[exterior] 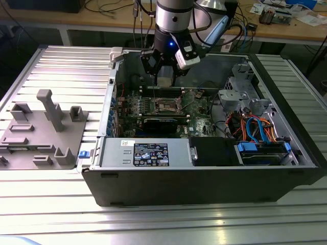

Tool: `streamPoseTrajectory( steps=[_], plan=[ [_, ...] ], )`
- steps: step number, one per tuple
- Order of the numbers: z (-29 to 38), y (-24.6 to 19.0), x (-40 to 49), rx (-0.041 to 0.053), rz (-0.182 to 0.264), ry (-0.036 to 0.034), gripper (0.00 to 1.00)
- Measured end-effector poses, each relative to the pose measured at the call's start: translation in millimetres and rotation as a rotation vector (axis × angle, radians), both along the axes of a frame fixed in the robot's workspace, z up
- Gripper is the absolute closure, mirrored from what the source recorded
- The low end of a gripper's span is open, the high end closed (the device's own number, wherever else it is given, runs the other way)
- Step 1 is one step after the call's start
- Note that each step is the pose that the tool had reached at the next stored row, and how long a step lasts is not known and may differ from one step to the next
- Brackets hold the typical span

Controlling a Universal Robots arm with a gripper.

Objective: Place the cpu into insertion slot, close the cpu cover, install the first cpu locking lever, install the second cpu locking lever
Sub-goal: 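Place the cpu into insertion slot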

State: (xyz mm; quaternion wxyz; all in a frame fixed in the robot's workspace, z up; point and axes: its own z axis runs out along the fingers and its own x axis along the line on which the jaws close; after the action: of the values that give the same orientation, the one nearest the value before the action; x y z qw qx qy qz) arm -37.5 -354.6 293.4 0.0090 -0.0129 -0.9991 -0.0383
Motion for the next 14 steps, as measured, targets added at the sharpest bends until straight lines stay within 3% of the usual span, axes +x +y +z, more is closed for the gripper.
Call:
streamPoseTrajectory(
  steps=[14],
  plan=[
    [-2.5, -0.3, 0.0, -0.0002, 0.000, 0.0000, 0.45]
  ],
)
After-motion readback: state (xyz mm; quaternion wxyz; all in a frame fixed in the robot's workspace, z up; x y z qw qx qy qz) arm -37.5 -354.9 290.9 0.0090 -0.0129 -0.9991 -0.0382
